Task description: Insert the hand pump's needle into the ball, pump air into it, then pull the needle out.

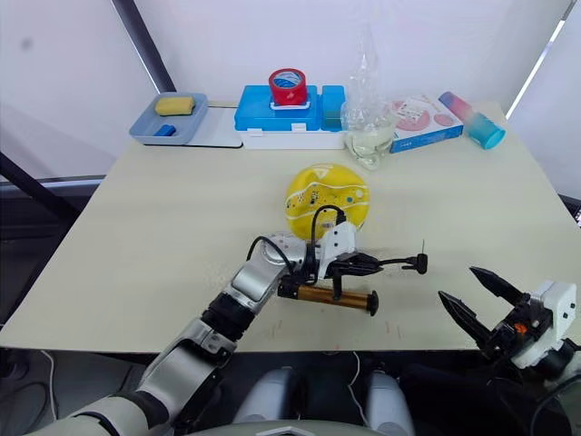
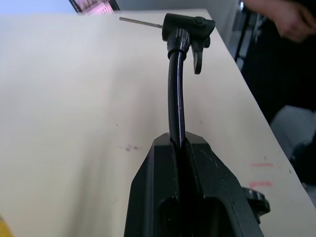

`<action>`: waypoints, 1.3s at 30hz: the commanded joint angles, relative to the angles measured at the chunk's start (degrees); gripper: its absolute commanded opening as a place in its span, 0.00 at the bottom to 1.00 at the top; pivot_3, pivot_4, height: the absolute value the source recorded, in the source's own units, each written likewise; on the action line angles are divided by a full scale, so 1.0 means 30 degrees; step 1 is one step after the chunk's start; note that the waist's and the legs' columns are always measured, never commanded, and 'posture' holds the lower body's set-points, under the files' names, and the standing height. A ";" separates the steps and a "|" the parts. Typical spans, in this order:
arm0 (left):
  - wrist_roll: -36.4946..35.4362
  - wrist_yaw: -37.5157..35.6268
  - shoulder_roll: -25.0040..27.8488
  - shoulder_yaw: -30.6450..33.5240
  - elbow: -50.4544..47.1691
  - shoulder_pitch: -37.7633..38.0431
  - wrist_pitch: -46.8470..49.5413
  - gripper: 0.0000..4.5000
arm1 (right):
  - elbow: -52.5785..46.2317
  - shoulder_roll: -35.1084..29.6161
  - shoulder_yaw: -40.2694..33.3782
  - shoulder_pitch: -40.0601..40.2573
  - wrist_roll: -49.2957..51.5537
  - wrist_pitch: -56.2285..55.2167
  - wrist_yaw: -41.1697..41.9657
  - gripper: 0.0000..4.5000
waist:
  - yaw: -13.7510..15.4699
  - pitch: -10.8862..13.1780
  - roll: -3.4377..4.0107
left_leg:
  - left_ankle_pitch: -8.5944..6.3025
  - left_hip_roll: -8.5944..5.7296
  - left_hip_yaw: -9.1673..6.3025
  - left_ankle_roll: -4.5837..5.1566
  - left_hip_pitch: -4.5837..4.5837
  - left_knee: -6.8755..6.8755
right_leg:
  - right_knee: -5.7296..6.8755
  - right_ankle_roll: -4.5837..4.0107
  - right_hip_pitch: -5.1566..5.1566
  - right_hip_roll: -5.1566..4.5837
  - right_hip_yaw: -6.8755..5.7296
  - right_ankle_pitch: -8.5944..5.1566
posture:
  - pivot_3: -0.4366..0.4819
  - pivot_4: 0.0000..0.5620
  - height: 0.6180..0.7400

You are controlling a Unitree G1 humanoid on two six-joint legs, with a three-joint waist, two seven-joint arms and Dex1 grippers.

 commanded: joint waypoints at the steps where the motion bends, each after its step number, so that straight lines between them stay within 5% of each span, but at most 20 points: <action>1: -0.0938 0.0128 -0.0221 0.0618 -0.0230 0.0418 -0.1678 0.00 | -0.1971 -0.0091 0.0052 -0.0608 0.2940 0.2965 -0.2693 1.00 | 0.0000 0.0000 0.0001 | 0.0009 0.0001 -0.0011 -0.0013 0.0001 0.0001 | 0.0016 -0.0004 0.0000 0.0000 -0.0005 -0.0002 | 0.48 0.27 0.97; 13: -0.1958 0.0850 -0.0769 0.1345 0.0502 0.1549 -0.3919 0.00 | -0.2223 0.0355 0.0927 -0.4416 1.0760 0.7886 -1.0770 1.00 | -0.0002 -0.0001 0.0003 | 0.0025 -0.0005 -0.0255 -0.0028 -0.0119 0.0128 | 0.0082 -0.0057 0.0040 0.0398 0.0394 -0.0080 | 0.48 0.27 0.97; 31: -0.2073 0.1559 -0.1252 0.1486 0.1202 0.1866 -0.5025 0.00 | -0.2881 0.2914 0.2656 -0.6254 1.3109 0.7497 -1.5560 1.00 | -0.0081 -0.0004 0.0009 | 0.0023 0.0008 -0.0156 -0.0020 -0.0107 0.0128 | 0.0081 -0.0012 0.0034 0.0616 0.0771 -0.0103 | 0.48 0.27 0.97; 34: -0.2108 0.1522 -0.1226 0.1497 0.1316 0.1778 -0.5042 0.00 | -0.3029 0.2778 0.2614 -0.6199 1.3071 0.7380 -1.5600 0.82 | -0.0092 -0.0004 0.0009 | 0.0023 0.0008 -0.0157 -0.0019 -0.0104 0.0128 | 0.0079 -0.0012 0.0034 0.0617 0.0772 -0.0105 | 0.48 0.27 0.97; 39: -0.2148 0.1398 -0.1166 0.1527 0.1460 0.1706 -0.5050 0.00 | -0.3168 0.2425 0.2698 -0.5817 1.2892 0.7397 -1.5313 0.29 | -0.0109 -0.0004 0.0009 | 0.0023 0.0012 -0.0156 -0.0019 -0.0104 0.0127 | 0.0079 -0.0013 0.0033 0.0619 0.0772 -0.0106 | 0.48 0.27 0.97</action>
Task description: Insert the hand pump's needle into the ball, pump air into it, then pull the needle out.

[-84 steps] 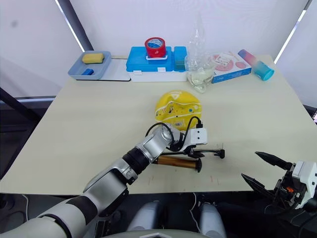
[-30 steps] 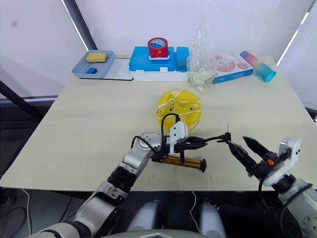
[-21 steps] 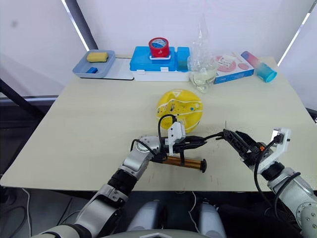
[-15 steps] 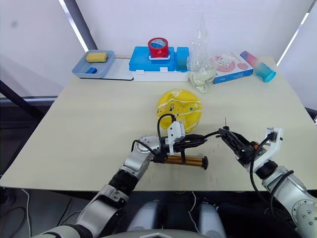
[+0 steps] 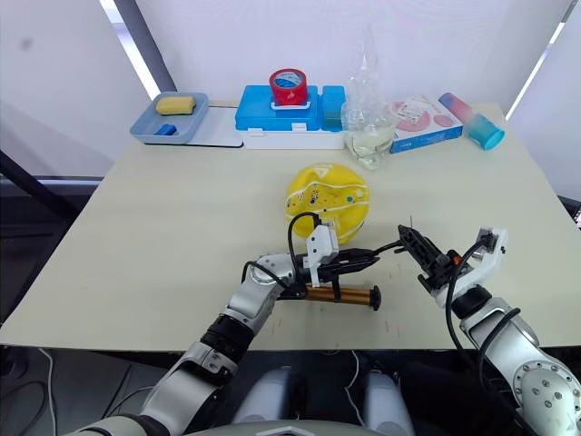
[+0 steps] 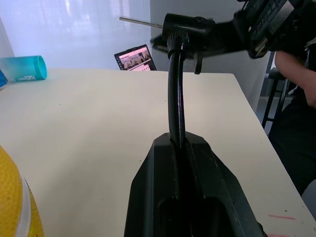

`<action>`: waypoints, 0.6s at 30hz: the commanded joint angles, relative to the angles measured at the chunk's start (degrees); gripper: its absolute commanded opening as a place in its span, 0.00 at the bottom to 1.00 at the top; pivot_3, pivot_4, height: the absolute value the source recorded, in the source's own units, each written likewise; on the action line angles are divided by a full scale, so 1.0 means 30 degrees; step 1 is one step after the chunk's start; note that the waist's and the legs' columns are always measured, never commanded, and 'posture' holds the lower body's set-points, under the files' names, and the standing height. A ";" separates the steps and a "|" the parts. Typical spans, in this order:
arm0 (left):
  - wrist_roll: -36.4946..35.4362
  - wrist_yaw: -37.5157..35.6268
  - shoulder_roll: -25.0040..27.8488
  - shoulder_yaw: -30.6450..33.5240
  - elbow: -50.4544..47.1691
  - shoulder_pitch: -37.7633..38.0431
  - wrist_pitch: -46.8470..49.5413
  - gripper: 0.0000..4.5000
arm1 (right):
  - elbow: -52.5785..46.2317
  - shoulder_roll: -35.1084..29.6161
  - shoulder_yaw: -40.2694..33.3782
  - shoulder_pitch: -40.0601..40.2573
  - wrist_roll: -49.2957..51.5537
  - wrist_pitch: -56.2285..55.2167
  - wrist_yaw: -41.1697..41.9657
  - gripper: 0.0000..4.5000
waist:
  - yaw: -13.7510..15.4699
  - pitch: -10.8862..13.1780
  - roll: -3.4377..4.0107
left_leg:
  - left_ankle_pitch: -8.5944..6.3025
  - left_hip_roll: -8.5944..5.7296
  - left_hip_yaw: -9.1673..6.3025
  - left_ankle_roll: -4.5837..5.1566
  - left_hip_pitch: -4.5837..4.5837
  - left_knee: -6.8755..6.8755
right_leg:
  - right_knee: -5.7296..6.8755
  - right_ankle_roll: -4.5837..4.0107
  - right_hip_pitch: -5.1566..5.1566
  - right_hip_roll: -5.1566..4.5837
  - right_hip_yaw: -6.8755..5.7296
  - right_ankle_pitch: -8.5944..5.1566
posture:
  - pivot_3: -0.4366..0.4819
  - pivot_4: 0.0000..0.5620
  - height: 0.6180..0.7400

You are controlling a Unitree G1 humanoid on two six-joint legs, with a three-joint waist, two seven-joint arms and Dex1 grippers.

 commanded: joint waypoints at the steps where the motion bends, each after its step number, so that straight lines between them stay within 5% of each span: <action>1: -0.0308 -0.0115 -0.0163 0.0162 -0.0057 -0.0347 -0.0383 0.00 | -0.0895 -0.0357 -0.0136 0.0107 0.0066 -0.0215 0.0346 0.29 | -0.0014 0.0000 0.0000 | 0.0000 0.0000 0.0003 0.0000 0.0000 0.0000 | -0.0001 0.0000 0.0000 0.0000 0.0003 0.0000 | 0.48 0.27 0.97; 13: -0.0386 -0.0220 -0.0261 0.0324 0.0353 -0.0526 -0.0473 0.00 | -0.1233 -0.0519 0.0248 0.0406 -0.0149 -0.0226 0.0259 0.29 | -0.0336 0.0000 -0.0001 | -0.0002 -0.0002 -0.0004 0.0004 -0.0008 -0.0001 | -0.0012 0.0031 0.0000 0.0021 0.0113 -0.0016 | 0.48 0.27 0.97; 18: -0.0496 -0.0315 -0.0356 0.0301 0.0238 -0.0473 -0.0421 0.00 | -0.1066 -0.0535 0.0311 0.0382 -0.0915 -0.0343 0.0219 0.29 | -0.0373 0.0000 -0.0001 | -0.0001 -0.0043 -0.0089 0.0003 -0.0056 0.0000 | -0.0008 0.0297 0.0072 0.0362 0.1119 -0.0188 | 0.48 0.27 0.97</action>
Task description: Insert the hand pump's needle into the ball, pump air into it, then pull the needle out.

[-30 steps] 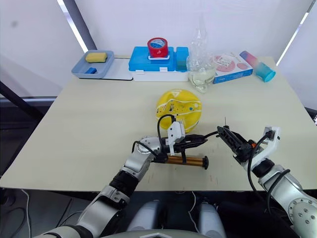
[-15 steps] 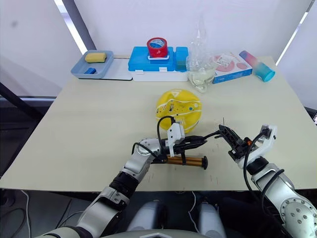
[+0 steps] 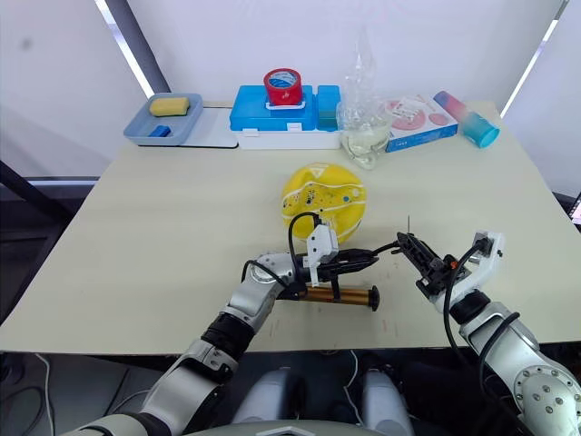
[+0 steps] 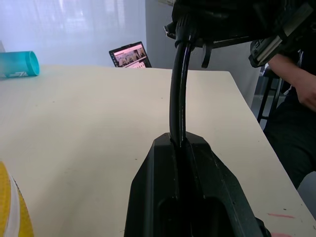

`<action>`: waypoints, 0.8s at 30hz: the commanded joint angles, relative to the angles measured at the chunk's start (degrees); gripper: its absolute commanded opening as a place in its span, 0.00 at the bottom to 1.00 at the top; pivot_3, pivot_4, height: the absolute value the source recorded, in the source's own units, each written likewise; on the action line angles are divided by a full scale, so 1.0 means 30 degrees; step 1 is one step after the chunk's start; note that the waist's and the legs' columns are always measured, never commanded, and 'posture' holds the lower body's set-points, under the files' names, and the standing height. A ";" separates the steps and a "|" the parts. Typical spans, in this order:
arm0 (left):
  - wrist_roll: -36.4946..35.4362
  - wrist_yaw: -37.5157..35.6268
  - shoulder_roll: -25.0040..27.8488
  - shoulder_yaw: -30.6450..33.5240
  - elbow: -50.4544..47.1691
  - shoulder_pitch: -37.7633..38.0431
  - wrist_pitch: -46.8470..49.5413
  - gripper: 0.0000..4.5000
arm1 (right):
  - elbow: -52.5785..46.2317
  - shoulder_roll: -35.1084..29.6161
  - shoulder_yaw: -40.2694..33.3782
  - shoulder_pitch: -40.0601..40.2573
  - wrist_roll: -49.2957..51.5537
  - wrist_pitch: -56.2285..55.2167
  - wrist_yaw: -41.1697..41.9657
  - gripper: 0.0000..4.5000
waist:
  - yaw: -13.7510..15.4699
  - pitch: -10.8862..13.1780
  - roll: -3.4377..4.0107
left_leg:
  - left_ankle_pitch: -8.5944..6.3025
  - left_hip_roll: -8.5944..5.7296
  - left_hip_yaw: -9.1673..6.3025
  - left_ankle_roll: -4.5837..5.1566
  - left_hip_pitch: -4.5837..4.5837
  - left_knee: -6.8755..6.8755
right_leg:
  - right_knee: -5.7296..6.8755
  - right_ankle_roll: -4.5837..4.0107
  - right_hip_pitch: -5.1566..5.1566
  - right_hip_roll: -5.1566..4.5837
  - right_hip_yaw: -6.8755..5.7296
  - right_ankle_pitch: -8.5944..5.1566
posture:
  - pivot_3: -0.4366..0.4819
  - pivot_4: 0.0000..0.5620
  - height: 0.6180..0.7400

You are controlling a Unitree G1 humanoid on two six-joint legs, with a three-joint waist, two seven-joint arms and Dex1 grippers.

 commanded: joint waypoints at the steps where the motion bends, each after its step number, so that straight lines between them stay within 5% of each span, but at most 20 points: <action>1: -0.0488 -0.0097 -0.0307 0.0197 -0.0392 -0.0208 -0.0358 0.00 | -0.0599 -0.0165 -0.0103 -0.0010 -0.0368 -0.0357 0.0255 0.29 | -0.0006 0.0000 0.0000 | 0.0000 -0.0006 -0.0003 0.0000 -0.0006 0.0000 | 0.0001 0.0025 0.0004 0.0046 0.0131 -0.0018 | 0.48 0.27 0.97; 24: -0.0578 -0.0494 -0.0118 0.0131 -0.0366 -0.0117 -0.0319 0.00 | 0.0316 0.0311 -0.0586 0.1030 -0.1579 -0.1155 0.2501 0.29 | -0.0027 0.0000 0.0000 | -0.0001 -0.0005 0.0056 0.0001 0.0000 -0.0001 | 0.0002 0.0044 -0.0001 0.0078 0.0274 -0.0030 | 0.48 0.27 0.97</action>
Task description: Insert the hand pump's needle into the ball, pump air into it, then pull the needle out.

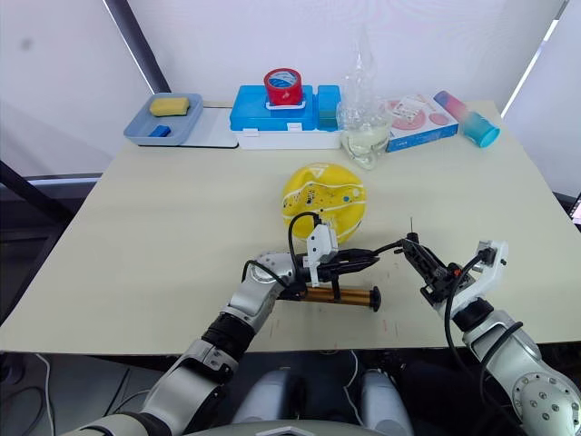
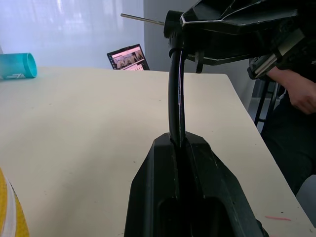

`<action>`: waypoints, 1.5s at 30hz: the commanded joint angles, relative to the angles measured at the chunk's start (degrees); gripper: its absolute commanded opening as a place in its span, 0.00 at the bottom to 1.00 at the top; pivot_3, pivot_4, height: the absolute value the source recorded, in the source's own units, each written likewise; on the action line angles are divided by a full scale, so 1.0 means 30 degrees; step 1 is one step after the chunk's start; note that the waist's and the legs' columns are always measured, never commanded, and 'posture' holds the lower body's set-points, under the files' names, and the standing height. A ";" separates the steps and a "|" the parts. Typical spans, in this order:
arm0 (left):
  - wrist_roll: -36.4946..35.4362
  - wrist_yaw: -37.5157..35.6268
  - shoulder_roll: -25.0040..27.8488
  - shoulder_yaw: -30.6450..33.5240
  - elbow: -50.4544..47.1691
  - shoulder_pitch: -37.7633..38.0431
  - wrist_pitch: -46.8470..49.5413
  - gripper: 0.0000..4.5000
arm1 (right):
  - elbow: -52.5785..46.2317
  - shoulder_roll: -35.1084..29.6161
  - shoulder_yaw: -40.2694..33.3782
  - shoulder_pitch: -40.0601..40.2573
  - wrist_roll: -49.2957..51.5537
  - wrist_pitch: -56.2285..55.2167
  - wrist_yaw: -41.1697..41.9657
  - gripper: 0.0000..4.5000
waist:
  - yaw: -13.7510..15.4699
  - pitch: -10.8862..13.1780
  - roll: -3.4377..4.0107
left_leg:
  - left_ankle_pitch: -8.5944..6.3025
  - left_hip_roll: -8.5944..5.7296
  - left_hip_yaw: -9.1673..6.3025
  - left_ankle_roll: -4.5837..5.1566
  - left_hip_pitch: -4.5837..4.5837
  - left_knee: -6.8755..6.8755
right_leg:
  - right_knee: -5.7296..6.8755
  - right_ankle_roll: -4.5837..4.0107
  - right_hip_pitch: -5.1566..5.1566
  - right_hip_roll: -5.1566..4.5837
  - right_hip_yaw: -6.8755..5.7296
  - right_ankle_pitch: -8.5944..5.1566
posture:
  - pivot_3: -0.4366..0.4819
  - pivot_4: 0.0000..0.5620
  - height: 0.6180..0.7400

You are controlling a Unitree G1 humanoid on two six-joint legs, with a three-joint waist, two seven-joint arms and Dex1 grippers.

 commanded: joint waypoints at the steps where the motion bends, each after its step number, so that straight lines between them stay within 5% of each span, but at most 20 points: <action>1: -0.0318 -0.0138 -0.0121 0.0118 -0.0391 -0.0098 -0.0317 0.00 | -0.0218 0.0072 -0.0490 0.0095 -0.0046 -0.0395 0.0370 0.29 | 0.0000 0.0000 0.0000 | 0.0000 0.0000 0.0000 0.0000 0.0000 0.0000 | 0.0000 0.0000 0.0000 0.0000 0.0000 0.0000 | 0.48 0.27 0.97; 9: -0.0288 -0.0160 -0.0160 0.0117 -0.0347 -0.0051 -0.0359 0.00 | 0.0076 0.0085 -0.0579 0.0290 -0.0437 -0.0451 0.0812 0.29 | -0.0002 0.0000 0.0000 | 0.0000 0.0001 0.0002 0.0000 0.0000 0.0000 | 0.0000 -0.0001 0.0000 -0.0001 0.0001 -0.0001 | 0.48 0.27 0.97; 12: -0.0262 -0.0178 -0.0151 0.0086 -0.0325 -0.0012 -0.0401 0.00 | 0.0061 0.0119 -0.0624 0.0345 -0.0601 -0.0510 0.0981 0.07 | -0.0012 0.0000 0.0000 | 0.0000 0.0002 0.0001 0.0000 0.0001 0.0000 | 0.0000 -0.0001 -0.0001 0.0000 0.0002 -0.0001 | 0.48 0.27 0.97; 21: -0.0477 -0.0554 0.0081 0.0197 -0.0199 -0.0080 0.0107 0.00 | -0.0180 -0.0145 -0.0343 0.0379 -0.1505 -0.0451 0.1812 0.07 | -0.0008 0.0000 0.0000 | 0.0000 0.0007 0.0019 0.0001 0.0004 0.0000 | 0.0000 -0.0002 -0.0002 -0.0008 -0.0013 -0.0002 | 0.48 0.27 0.97; 25: -0.0909 -0.1042 0.0365 0.0367 -0.0675 -0.0218 0.0673 0.28 | -0.0522 -0.0795 -0.0131 0.0327 -0.2684 -0.0356 0.2620 0.07 | -0.0011 0.0000 0.0000 | -0.0002 0.0027 0.0058 0.0003 0.0003 -0.0001 | 0.0000 -0.0007 -0.0002 -0.0030 -0.0076 -0.0005 | 0.48 0.27 0.97; 32: -0.1598 -0.0935 0.1173 0.1235 -0.2452 -0.0892 0.1533 0.99 | -0.0905 -0.3127 -0.0322 -0.0272 -0.4106 0.0075 0.4217 0.07 | 0.0018 0.0003 -0.0005 | -0.0003 0.0032 0.0075 0.0004 0.0000 -0.0002 | -0.0001 -0.0007 -0.0005 -0.0050 -0.0105 -0.0005 | 0.48 0.27 0.97; 45: -0.1994 0.1752 0.4458 0.3550 -0.7038 -0.2861 0.7210 0.99 | -0.1214 -0.8051 -0.0391 -0.0821 -0.8493 -0.0285 0.8188 0.07 | 0.0021 0.0012 -0.0018 | -0.0003 0.0037 0.0101 0.0005 -0.0023 -0.0003 | 0.0006 0.0054 0.0001 -0.0047 -0.0141 -0.0012 | 0.48 0.27 0.97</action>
